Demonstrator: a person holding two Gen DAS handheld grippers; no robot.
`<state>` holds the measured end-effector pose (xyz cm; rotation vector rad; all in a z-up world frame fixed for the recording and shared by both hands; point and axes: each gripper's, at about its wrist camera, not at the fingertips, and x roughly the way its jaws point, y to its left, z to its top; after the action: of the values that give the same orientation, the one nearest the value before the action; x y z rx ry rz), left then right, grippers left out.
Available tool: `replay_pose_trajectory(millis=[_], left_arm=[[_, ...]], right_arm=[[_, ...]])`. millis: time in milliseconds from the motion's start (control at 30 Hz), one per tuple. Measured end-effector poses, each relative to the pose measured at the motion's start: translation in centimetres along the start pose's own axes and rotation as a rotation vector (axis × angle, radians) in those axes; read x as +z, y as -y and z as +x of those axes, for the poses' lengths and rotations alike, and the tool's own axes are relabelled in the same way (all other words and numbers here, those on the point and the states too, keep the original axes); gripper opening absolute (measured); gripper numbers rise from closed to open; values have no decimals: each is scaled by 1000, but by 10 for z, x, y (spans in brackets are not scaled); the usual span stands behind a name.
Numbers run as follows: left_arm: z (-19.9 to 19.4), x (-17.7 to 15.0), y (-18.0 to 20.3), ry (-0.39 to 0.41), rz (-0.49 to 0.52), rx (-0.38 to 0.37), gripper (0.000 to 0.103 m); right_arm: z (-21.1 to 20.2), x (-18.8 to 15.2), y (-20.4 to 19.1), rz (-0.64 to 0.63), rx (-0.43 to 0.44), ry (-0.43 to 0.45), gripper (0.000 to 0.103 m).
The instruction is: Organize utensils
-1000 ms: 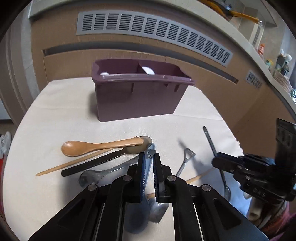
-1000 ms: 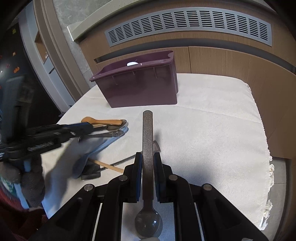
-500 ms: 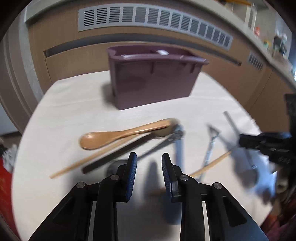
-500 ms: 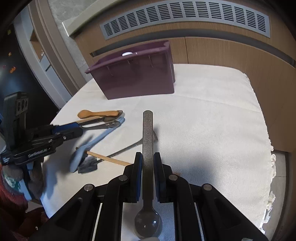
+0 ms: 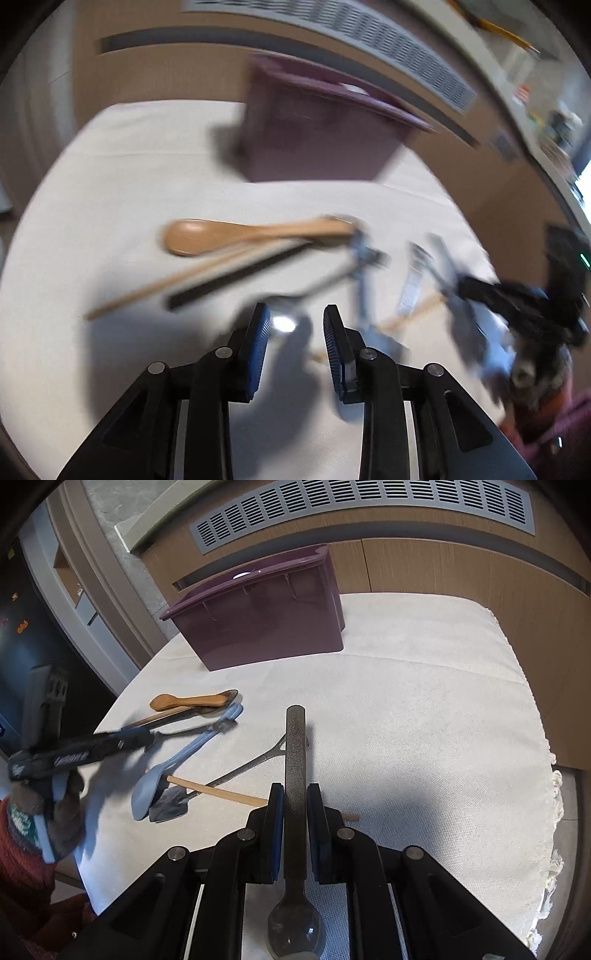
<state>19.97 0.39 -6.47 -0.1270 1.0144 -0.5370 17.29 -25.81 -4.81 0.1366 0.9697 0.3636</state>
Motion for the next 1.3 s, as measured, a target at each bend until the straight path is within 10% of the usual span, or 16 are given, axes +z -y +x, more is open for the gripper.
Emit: replay_pose_trajectory(millis=[200, 533, 667, 1000, 1300], left_arm=[[2, 7, 23, -7, 122, 76, 30], [5, 50, -30, 33, -99, 160, 30], [5, 35, -26, 2, -135, 79, 30], [27, 8, 79, -80, 256, -1, 30], [30, -24, 98, -77, 349, 98, 30]], right_arm=[[-3, -2, -2, 3, 3, 6, 12], [0, 0, -3, -19, -9, -16, 12], [1, -3, -3, -38, -23, -28, 17], [-6, -7, -9, -117, -37, -48, 19], [-6, -14, -27, -187, -8, -50, 21]])
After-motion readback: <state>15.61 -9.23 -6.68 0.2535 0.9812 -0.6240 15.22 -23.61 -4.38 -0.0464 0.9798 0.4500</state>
